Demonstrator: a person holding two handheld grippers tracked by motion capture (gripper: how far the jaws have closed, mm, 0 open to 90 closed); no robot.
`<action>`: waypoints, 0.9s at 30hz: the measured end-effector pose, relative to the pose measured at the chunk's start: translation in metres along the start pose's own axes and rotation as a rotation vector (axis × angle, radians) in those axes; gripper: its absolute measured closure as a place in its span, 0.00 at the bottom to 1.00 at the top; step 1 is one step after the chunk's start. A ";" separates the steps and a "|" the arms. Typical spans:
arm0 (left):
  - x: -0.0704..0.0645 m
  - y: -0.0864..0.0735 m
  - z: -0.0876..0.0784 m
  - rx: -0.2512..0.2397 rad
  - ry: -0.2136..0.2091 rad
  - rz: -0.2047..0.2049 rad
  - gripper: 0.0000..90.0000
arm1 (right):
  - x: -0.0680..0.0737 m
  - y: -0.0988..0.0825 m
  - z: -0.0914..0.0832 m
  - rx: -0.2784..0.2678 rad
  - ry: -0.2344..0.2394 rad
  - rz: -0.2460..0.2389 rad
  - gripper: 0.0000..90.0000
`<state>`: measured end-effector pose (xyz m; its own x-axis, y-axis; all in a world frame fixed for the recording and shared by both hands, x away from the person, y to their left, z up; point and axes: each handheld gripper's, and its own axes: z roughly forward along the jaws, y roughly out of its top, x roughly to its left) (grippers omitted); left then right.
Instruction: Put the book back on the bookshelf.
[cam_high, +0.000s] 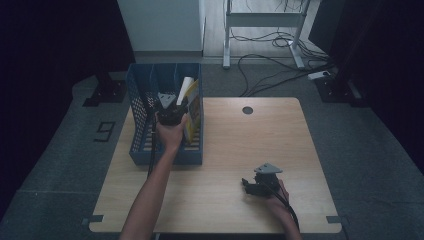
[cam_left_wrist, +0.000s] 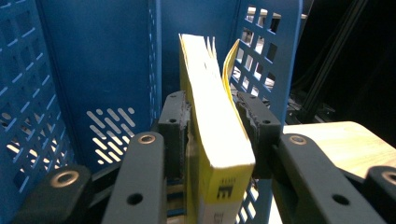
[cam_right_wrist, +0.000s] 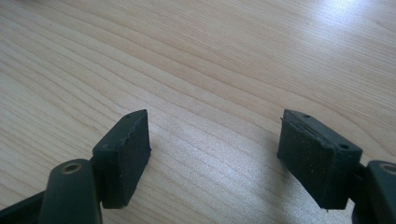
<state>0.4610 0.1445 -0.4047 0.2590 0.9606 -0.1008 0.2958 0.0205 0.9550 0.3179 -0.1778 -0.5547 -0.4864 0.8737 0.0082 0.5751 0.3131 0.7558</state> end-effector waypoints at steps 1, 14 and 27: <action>0.000 -0.001 -0.001 -0.001 -0.001 0.002 0.73 | 0.000 0.000 0.000 0.000 0.000 0.000 0.27; 0.010 -0.014 -0.009 0.011 0.002 0.002 0.73 | 0.000 0.000 0.000 0.001 0.000 0.002 0.27; 0.011 -0.019 -0.016 0.015 -0.033 0.012 0.62 | 0.000 0.000 0.000 0.001 0.000 0.001 0.27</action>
<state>0.4436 0.1594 -0.4195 0.2926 0.9511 -0.0990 0.3063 0.0048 0.9519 0.3179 -0.1778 -0.5546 -0.4854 0.8742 0.0092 0.5767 0.3123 0.7549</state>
